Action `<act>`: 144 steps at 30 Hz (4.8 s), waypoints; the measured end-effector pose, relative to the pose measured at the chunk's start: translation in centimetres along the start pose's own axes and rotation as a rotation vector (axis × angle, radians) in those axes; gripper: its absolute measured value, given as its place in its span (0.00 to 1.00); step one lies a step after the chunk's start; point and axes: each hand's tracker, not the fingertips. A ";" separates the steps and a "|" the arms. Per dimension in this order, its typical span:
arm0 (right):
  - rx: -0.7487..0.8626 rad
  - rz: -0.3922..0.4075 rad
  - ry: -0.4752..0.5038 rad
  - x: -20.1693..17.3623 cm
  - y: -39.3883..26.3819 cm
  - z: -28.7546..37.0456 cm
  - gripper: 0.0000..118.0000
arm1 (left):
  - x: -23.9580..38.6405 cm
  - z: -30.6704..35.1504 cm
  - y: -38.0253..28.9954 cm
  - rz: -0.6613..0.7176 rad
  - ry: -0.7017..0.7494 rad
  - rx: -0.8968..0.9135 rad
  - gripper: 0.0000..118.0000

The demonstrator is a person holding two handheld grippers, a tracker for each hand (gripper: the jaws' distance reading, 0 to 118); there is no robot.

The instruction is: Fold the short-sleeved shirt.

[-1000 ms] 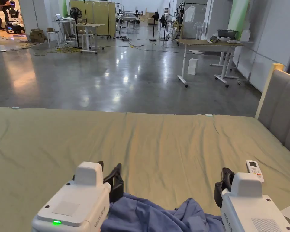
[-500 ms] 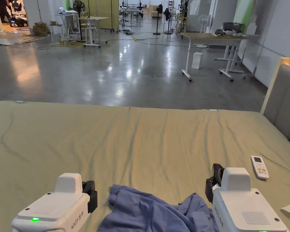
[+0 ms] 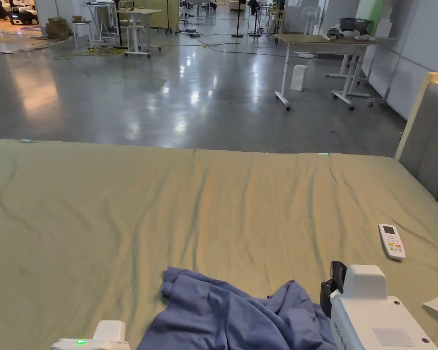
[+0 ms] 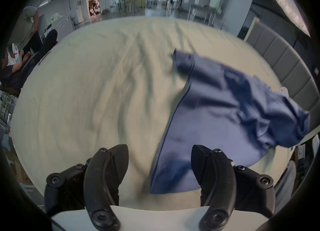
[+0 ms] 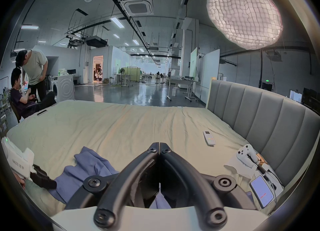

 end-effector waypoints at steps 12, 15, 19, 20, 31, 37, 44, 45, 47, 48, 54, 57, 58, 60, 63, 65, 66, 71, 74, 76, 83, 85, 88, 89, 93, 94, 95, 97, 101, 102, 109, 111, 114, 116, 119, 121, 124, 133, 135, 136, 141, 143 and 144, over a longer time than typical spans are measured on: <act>-0.041 -0.016 -0.007 1.1 -0.7 -0.4 0.00 | 3.2 0.6 -0.6 -0.202 0.001 0.016 0.04; -0.042 -0.018 -0.021 2.6 -0.4 -1.3 0.00 | 2.5 2.8 -0.2 -0.141 -0.026 0.107 0.03; -0.127 -0.048 -0.038 5.4 0.1 -3.8 0.00 | 1.7 5.3 1.0 -0.133 -0.027 0.177 0.03; -0.154 -0.044 -0.024 6.1 0.1 -4.8 0.00 | 1.5 5.8 1.2 -0.123 -0.026 0.203 0.03; -0.640 0.087 0.120 8.1 -8.4 -15.8 0.57 | 0.1 4.8 0.9 -0.098 -0.010 0.187 0.03; -0.706 0.053 0.172 6.7 -11.3 -16.5 0.40 | 0.6 4.4 0.1 -0.090 -0.001 0.169 0.03; -0.628 0.045 0.186 6.9 -9.2 -14.8 0.03 | 0.5 4.9 0.3 -0.081 -0.002 0.194 0.03; -0.575 0.051 0.179 6.9 -8.5 -14.3 0.03 | 0.5 5.3 0.5 -0.079 -0.008 0.215 0.03; -0.510 0.043 0.173 7.0 -6.5 -13.2 0.03 | 0.3 6.4 1.3 -0.064 -0.025 0.257 0.03; -0.477 0.025 0.177 7.2 -5.3 -12.6 0.03 | 0.2 7.0 1.8 -0.065 -0.035 0.264 0.03; -0.296 0.036 0.145 7.8 1.5 -10.4 0.03 | -0.3 12.0 5.9 -0.088 -0.068 0.411 0.03; -0.221 0.028 0.126 8.3 5.2 -9.4 0.03 | -1.1 15.0 8.6 -0.105 -0.047 0.482 0.03; -0.194 0.028 0.115 8.5 6.4 -9.1 0.03 | -1.4 16.0 9.4 -0.108 -0.041 0.510 0.03; -0.154 0.033 0.091 9.1 9.0 -8.5 0.03 | -2.0 18.6 11.1 -0.102 -0.026 0.553 0.03; -0.096 0.038 0.053 10.0 12.6 -7.2 0.03 | -3.5 22.1 13.7 -0.085 0.006 0.618 0.03; -0.060 0.047 0.032 10.4 14.8 -6.7 0.03 | -4.4 24.0 15.2 -0.077 0.032 0.647 0.03; -0.045 0.050 0.022 10.6 15.7 -6.5 0.03 | -4.9 24.9 16.0 -0.072 0.045 0.663 0.03; 0.015 0.032 0.002 11.1 20.1 -6.6 0.03 | -6.7 28.2 19.5 -0.042 0.088 0.716 0.03; 0.053 0.027 -0.012 10.9 22.0 -6.4 0.03 | -7.6 29.1 21.0 -0.026 0.102 0.730 0.03; 0.089 0.030 -0.014 11.0 23.2 -6.4 0.03 | -8.0 29.3 22.0 -0.010 0.114 0.727 0.03; 0.106 -0.006 0.009 10.9 25.7 -6.8 0.03 | -9.0 30.1 24.7 0.030 0.132 0.758 0.03; 0.117 0.009 0.028 10.5 25.9 -7.7 0.03 | -8.9 29.9 25.5 0.024 0.136 0.762 0.03; 0.115 0.035 0.013 9.8 26.1 -9.2 0.03 | -8.5 29.4 26.7 0.009 0.157 0.755 0.03; 0.125 0.050 0.014 9.7 26.2 -10.0 0.03 | -8.4 29.2 27.3 0.006 0.161 0.755 0.03; 0.141 0.062 0.016 9.4 27.3 -12.4 0.03 | -8.6 28.1 30.0 0.015 0.175 0.755 0.03; 0.147 0.074 0.004 9.2 27.6 -13.1 0.03 | -8.6 27.9 30.7 0.018 0.178 0.756 0.03; 0.150 0.076 -0.004 9.2 28.0 -14.0 0.03 | -8.7 27.6 31.6 0.024 0.179 0.758 0.03; 0.158 0.075 -0.033 9.3 28.9 -15.0 0.03 | -8.8 27.2 33.3 0.028 0.180 0.763 0.03; 0.193 0.086 -0.053 9.2 31.3 -17.1 0.03 | -8.4 27.5 36.2 0.030 0.193 0.785 0.03; 0.196 0.089 -0.058 9.2 32.1 -17.5 0.03 | -8.3 27.8 37.0 0.033 0.195 0.795 0.03; 0.272 0.092 -0.103 9.2 36.3 -18.5 0.03 | -7.2 30.0 39.4 0.019 0.219 0.866 0.03; 0.275 0.084 -0.106 9.2 36.5 -18.6 0.03 | -7.3 29.9 39.6 0.015 0.223 0.876 0.03; 0.278 0.089 -0.111 8.6 35.7 -17.6 0.03 | -7.1 29.3 39.1 0.003 0.230 0.868 0.03; 0.278 0.097 -0.117 8.3 34.4 -17.2 0.03 | -7.2 28.3 38.5 -0.014 0.235 0.860 0.03; 0.241 0.095 -0.101 8.4 31.3 -17.5 0.03 | -7.1 26.6 36.1 -0.040 0.236 0.830 0.03; 0.227 0.097 -0.104 7.8 28.6 -16.1 0.03 | -6.8 25.3 33.6 -0.043 0.233 0.833 0.03; 0.188 0.110 -0.089 7.4 23.7 -13.9 0.03 | -6.7 23.2 29.0 -0.070 0.215 0.807 0.03; 0.033 0.144 -0.071 7.0 9.0 -5.0 0.03 | -7.3 17.1 11.7 -0.045 0.191 0.675 0.03; 0.013 0.154 -0.072 6.7 6.5 -2.9 0.03 | -8.0 16.5 8.1 -0.011 0.155 0.626 0.03; -0.033 0.139 -0.051 6.6 5.0 -1.7 0.03 | -8.2 16.1 6.4 0.016 0.156 0.615 0.03; -0.113 0.170 -0.030 6.3 -1.3 2.0 0.03 | -9.1 15.1 -0.5 0.019 0.153 0.492 0.03; -0.149 0.186 -0.020 5.8 -2.8 3.8 0.03 | -9.5 14.8 -2.7 0.015 0.141 0.440 0.03; -0.186 0.186 -0.016 5.6 -3.6 4.4 0.03 | -9.6 14.7 -3.6 0.009 0.147 0.418 0.03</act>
